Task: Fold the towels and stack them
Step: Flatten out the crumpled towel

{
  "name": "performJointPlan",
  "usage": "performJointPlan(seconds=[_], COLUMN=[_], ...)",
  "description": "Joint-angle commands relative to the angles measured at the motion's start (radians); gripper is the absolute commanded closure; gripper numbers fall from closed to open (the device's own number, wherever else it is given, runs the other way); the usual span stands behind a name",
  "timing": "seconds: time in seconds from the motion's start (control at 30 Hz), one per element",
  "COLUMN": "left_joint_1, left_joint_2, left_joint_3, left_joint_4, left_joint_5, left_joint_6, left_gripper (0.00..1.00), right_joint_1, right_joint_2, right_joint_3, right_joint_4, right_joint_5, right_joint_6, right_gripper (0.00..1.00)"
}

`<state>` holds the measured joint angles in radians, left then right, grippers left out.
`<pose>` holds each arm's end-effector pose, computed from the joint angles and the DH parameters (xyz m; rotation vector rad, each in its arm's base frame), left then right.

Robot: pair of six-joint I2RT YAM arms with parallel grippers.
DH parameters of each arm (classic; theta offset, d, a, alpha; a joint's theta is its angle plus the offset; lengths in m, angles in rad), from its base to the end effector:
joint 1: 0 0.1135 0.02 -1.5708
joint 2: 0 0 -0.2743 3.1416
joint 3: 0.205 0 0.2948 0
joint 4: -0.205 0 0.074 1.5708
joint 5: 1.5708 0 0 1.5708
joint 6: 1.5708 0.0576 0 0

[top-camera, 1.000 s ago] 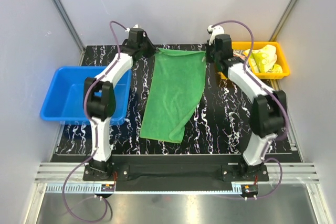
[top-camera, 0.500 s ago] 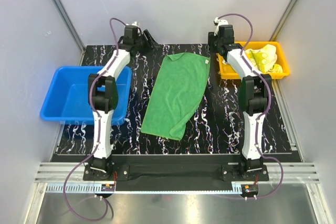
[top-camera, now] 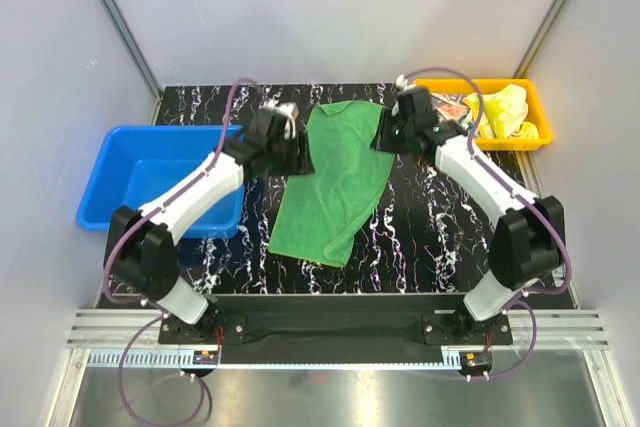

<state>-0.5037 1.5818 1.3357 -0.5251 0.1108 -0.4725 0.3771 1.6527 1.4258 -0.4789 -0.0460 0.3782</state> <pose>0.3575 -0.2043 0.2842 0.0944 2.4170 -0.5976 0.4056 0.1635 0.2951 -0.0233 2.3159 0.4437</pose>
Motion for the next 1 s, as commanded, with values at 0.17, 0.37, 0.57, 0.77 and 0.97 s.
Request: performJointPlan(seconds=[0.17,0.37,0.57,0.77,0.97], left_joint_1=[-0.002,-0.021,-0.022,-0.021,-0.022], left_joint_2=[-0.143,-0.169,-0.158,-0.166,-0.192], left_joint_3=[-0.392,-0.51,-0.559,-0.587,-0.612], left_joint_4=[0.059,0.1,0.08,0.045,0.005], left_joint_5=[-0.039,-0.033,-0.086,-0.141,-0.187], left_joint_6=[-0.084,-0.113,-0.127,-0.133,-0.141], left_gripper=[0.44,0.46,0.48,0.49,0.5], right_joint_1=[0.192,0.331,0.428,0.459,0.459], right_joint_2=[-0.022,-0.077,-0.035,0.036,-0.121], right_joint_3=[-0.292,-0.398,-0.347,-0.367,-0.545], right_joint_4=[-0.013,0.063,0.109,0.05,-0.032], right_joint_5=[-0.062,-0.028,-0.014,0.032,0.127], right_joint_6=[0.234,0.326,0.337,0.343,0.398], right_gripper=[0.64,0.58,0.6,0.61,0.61])
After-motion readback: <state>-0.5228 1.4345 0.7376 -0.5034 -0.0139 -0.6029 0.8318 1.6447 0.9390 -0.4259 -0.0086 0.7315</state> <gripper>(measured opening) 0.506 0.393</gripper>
